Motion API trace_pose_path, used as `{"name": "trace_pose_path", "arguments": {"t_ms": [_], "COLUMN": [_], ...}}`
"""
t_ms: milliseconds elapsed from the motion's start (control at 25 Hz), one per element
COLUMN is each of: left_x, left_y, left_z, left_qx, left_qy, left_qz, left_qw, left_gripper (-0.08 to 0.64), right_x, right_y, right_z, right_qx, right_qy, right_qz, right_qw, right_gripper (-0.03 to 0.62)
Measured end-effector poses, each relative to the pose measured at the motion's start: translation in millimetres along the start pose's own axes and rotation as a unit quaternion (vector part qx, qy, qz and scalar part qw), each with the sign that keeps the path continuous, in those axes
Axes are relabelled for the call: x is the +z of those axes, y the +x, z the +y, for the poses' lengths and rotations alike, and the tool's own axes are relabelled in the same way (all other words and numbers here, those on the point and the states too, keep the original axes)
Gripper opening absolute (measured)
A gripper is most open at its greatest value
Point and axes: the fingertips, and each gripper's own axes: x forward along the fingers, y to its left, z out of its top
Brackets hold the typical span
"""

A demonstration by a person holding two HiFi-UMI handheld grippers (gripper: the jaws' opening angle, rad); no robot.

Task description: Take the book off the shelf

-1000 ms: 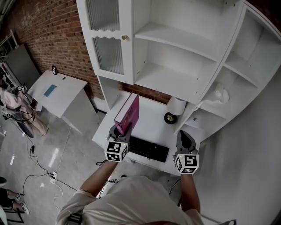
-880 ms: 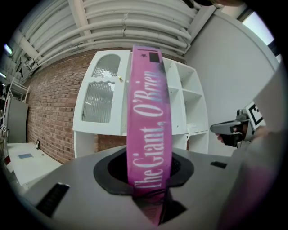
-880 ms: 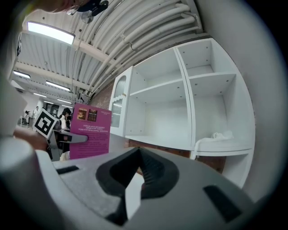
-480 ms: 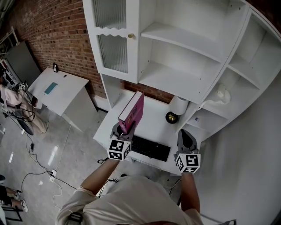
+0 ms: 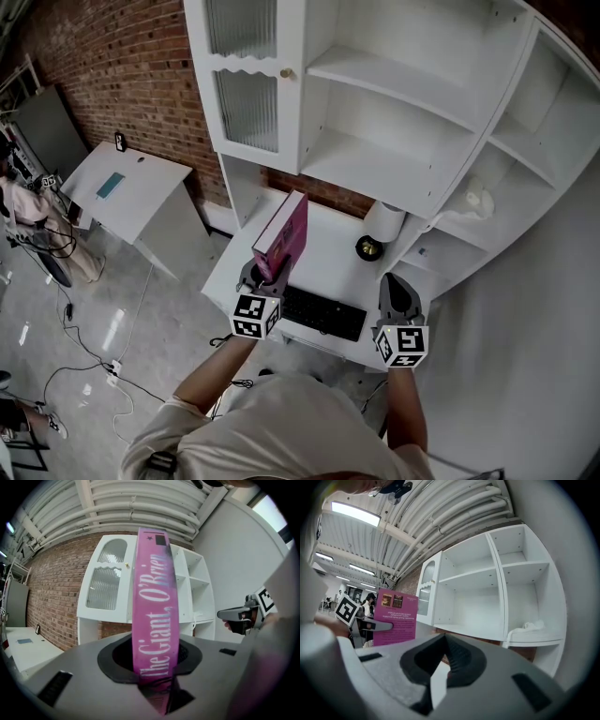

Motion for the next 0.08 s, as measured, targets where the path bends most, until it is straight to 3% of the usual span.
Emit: {"name": "trace_pose_path", "arguments": {"t_ms": [80], "left_x": [0.0], "left_y": [-1.9], "left_z": [1.3], "left_qx": [0.001], "left_qy": [-0.002], "left_qz": [0.000], "left_qw": [1.0000], "left_gripper": [0.132], "right_x": [1.0], "right_y": [-0.8], "right_z": [2.2], "right_qx": [0.000], "right_qy": [-0.001], "right_qz": [-0.001], "right_qw": [1.000], "right_gripper": [0.003]}}
